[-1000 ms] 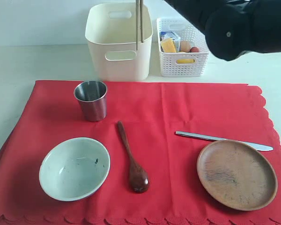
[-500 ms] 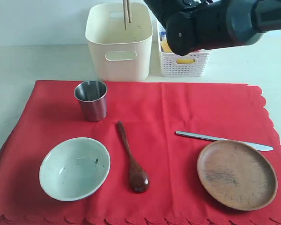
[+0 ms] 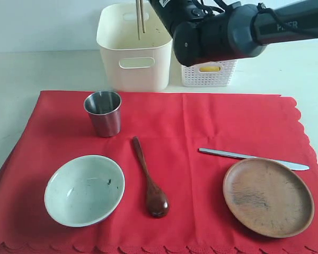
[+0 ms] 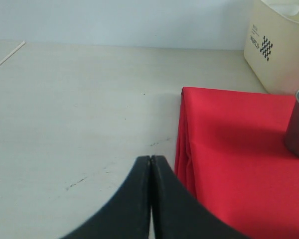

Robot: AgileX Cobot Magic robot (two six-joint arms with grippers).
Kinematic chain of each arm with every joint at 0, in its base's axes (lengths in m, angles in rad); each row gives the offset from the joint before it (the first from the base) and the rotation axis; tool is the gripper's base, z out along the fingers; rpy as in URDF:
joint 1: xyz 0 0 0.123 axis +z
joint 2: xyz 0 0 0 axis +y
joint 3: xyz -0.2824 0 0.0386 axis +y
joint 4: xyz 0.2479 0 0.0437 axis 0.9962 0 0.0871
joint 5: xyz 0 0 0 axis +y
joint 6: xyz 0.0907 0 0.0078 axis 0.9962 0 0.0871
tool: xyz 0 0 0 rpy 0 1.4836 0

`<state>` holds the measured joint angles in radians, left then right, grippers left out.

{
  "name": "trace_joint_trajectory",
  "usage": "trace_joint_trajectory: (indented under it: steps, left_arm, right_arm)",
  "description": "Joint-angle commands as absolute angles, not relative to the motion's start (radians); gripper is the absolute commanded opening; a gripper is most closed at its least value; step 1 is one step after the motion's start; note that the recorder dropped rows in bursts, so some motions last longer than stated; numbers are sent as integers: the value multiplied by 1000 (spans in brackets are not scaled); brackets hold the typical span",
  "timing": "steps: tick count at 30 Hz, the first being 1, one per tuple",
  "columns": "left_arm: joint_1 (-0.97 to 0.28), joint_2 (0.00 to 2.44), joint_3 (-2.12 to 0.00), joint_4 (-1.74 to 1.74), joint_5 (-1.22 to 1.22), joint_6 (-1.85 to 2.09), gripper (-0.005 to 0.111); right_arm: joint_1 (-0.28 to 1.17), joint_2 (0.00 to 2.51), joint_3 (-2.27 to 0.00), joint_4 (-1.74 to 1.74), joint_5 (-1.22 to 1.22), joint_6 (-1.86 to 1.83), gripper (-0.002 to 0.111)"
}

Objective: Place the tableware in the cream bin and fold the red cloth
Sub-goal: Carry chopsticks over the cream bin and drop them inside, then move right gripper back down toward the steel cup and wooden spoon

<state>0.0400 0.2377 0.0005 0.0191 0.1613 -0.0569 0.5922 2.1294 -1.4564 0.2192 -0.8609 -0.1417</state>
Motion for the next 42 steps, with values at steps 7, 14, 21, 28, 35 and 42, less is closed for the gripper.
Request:
trace_joint_trajectory:
  steps: [7,14,21,28,35,42]
  left_arm:
    - [39,246,0,14,155,-57,1]
    - [39,246,0,14,155,-57,1]
    - [39,246,0,14,155,-57,1]
    - [39,246,0,14,155,-57,1]
    - [39,246,0,14,155,-57,1]
    - [39,246,0,14,155,-57,1]
  right_arm:
    - [590,2130,-1465,326,-867,-199,0]
    - [590,2130,-1465,396,-867,-232,6]
    - [590,2130,-1465,390,-863,-235,32]
    - [592,2127,-1461,385,-858,-238,61]
    - [592,1956,-1365,472,-662,-354,60]
    - [592,1703,-1362,637,-68,-669,31]
